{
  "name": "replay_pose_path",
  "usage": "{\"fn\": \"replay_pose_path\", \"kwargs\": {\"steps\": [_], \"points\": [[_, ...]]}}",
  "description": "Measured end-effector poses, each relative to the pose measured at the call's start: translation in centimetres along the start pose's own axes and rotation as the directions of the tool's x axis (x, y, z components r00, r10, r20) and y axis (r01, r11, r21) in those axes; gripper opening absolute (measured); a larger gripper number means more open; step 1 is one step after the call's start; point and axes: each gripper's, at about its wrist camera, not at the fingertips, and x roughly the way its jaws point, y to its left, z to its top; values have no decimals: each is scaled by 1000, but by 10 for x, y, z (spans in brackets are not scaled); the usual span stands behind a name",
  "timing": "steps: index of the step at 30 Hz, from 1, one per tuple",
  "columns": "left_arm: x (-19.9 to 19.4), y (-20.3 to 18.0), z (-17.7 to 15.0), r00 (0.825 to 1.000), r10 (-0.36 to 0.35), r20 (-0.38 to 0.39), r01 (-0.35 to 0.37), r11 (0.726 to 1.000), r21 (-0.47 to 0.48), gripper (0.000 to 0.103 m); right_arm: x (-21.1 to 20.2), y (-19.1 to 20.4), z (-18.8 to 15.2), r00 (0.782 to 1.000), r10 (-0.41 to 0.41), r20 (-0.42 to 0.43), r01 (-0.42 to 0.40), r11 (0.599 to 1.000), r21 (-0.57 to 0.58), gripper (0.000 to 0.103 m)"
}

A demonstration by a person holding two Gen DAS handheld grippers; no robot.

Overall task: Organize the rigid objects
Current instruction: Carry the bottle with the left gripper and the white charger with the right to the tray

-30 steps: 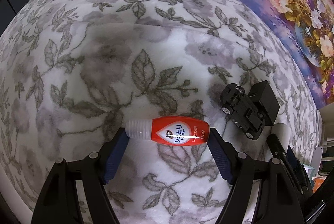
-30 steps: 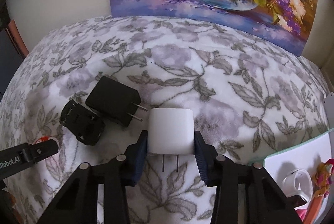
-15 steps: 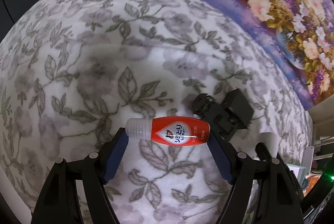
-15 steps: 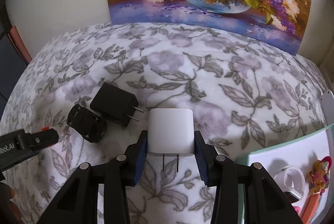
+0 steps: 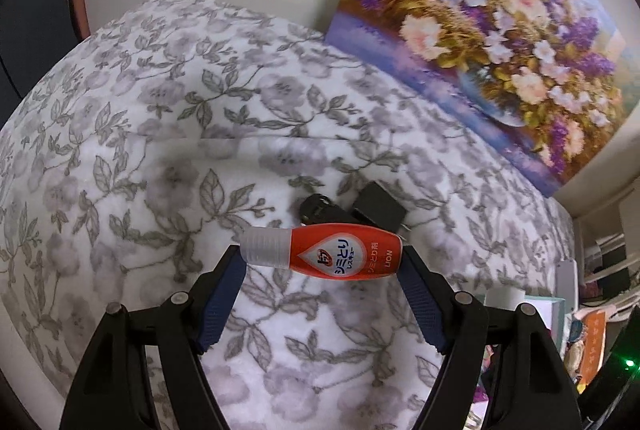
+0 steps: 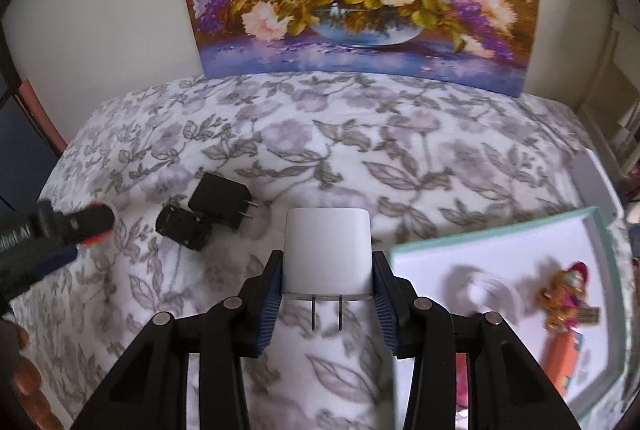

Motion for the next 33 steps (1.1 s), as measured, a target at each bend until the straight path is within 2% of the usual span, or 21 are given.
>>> {"fn": "replay_pose_path", "kwargs": {"steps": [6,18,26,33], "points": [[-16,-18,-14,999,-40,9,39,998,56,78,-17,-28,-17,1000,-3,-30,6,996,87,45],[-22,-71,-56,997,-75,-27,79,977,199,78,-52,-77,-47,991,-130,-41,133,985,112,45],[-15,-128,-98,991,-92,-93,119,932,342,78,-55,-128,-55,984,-165,-65,175,963,207,45],[-14,-170,-132,987,-97,-126,145,876,459,78,-57,-179,-65,982,-161,-101,186,931,315,45]]}}
